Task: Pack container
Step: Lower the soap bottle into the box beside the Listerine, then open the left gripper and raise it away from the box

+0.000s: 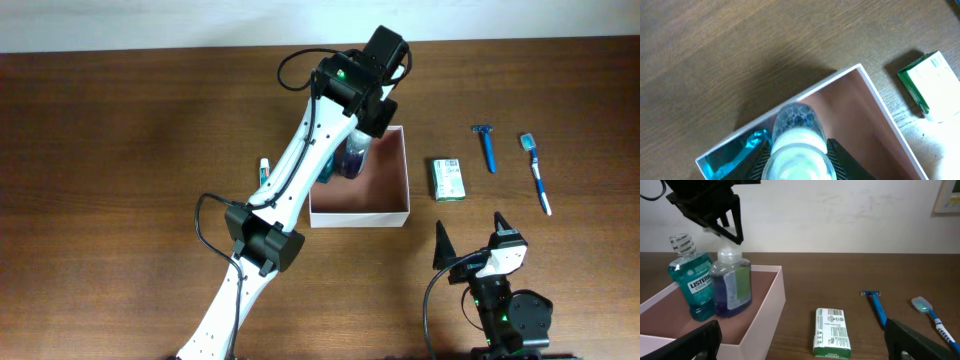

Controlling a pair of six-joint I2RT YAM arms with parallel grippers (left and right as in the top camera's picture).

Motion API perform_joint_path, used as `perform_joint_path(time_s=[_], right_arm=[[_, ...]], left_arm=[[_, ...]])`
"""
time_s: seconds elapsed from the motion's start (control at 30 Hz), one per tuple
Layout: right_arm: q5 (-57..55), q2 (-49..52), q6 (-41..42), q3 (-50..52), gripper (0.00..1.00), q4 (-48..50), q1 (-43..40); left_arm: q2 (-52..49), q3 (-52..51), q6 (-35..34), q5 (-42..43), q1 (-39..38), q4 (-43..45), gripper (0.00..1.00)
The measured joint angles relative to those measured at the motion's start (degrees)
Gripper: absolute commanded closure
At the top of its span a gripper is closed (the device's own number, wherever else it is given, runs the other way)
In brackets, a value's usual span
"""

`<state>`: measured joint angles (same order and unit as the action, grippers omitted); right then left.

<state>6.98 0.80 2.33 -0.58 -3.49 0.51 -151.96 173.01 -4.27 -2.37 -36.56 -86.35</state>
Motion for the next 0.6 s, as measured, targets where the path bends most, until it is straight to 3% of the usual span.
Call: perform_joint_path(time_s=[0.27,0.4,0.6], right_arm=[[0.0,0.0,0.04,0.0,0.02,0.0,0.0],[0.0,0.0,-0.02,0.0,0.01,0.0,0.0],[0.0,0.0,-0.02,0.0,0.01,0.0,0.0]], left_arm=[[0.0,0.0,0.0,-0.02,0.02,-0.9,0.63],[0.0,0.0,-0.07,-0.02,0.22,-1.05,0.71],[0.0,0.0,0.11,-0.04,0.72,-2.38,0.71]])
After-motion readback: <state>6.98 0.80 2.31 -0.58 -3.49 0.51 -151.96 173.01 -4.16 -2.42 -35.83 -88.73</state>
